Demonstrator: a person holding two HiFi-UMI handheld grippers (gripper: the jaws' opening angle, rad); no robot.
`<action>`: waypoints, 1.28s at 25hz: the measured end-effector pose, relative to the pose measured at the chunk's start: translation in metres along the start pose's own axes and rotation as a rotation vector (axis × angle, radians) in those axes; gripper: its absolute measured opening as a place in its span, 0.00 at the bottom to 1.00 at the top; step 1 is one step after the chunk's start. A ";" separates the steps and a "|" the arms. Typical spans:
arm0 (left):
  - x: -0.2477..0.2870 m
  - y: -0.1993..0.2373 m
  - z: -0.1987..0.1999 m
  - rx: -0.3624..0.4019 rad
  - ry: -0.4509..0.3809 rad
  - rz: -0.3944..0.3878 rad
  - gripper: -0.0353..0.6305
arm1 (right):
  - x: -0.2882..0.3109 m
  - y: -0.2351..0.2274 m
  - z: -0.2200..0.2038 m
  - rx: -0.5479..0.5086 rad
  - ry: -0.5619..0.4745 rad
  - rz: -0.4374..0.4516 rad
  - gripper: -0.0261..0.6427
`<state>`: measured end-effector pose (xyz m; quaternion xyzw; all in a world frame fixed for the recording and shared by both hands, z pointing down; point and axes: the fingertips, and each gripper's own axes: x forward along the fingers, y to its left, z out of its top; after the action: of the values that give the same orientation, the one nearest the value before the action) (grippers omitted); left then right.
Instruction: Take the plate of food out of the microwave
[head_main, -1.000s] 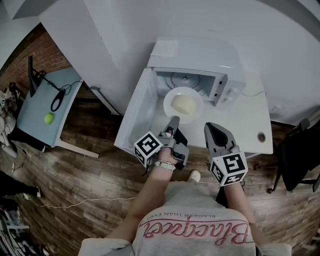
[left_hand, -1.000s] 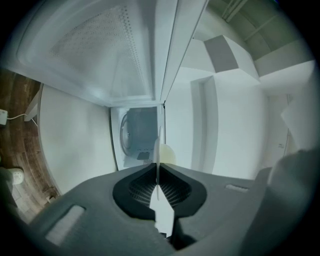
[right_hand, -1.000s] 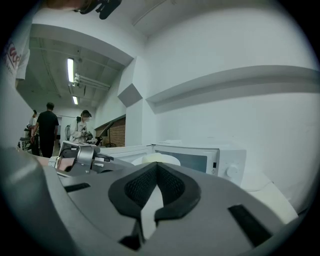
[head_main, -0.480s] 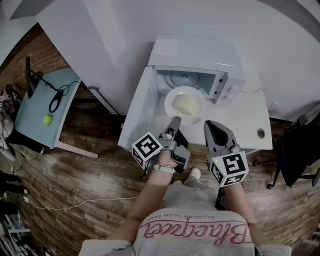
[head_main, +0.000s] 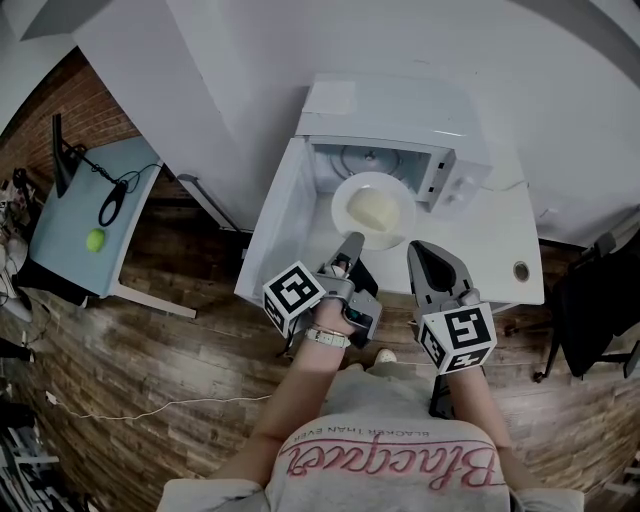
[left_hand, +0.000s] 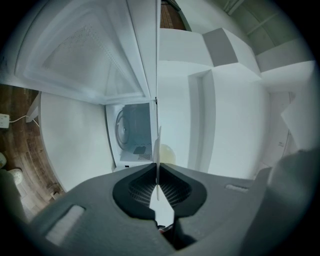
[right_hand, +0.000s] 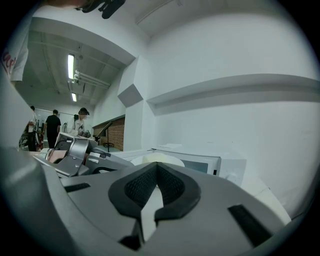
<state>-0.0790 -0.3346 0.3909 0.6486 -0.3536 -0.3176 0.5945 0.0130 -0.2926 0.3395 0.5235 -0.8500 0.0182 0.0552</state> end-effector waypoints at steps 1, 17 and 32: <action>0.002 -0.002 0.000 0.000 -0.002 -0.003 0.08 | 0.001 -0.003 0.001 -0.001 -0.001 -0.002 0.05; 0.029 -0.027 0.005 0.025 -0.011 -0.045 0.08 | 0.014 -0.026 0.017 -0.040 -0.031 0.009 0.05; 0.030 -0.032 0.003 0.019 -0.021 -0.056 0.08 | 0.021 -0.029 0.020 -0.055 -0.045 0.019 0.05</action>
<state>-0.0625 -0.3601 0.3590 0.6604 -0.3445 -0.3376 0.5755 0.0279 -0.3259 0.3216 0.5138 -0.8563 -0.0165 0.0502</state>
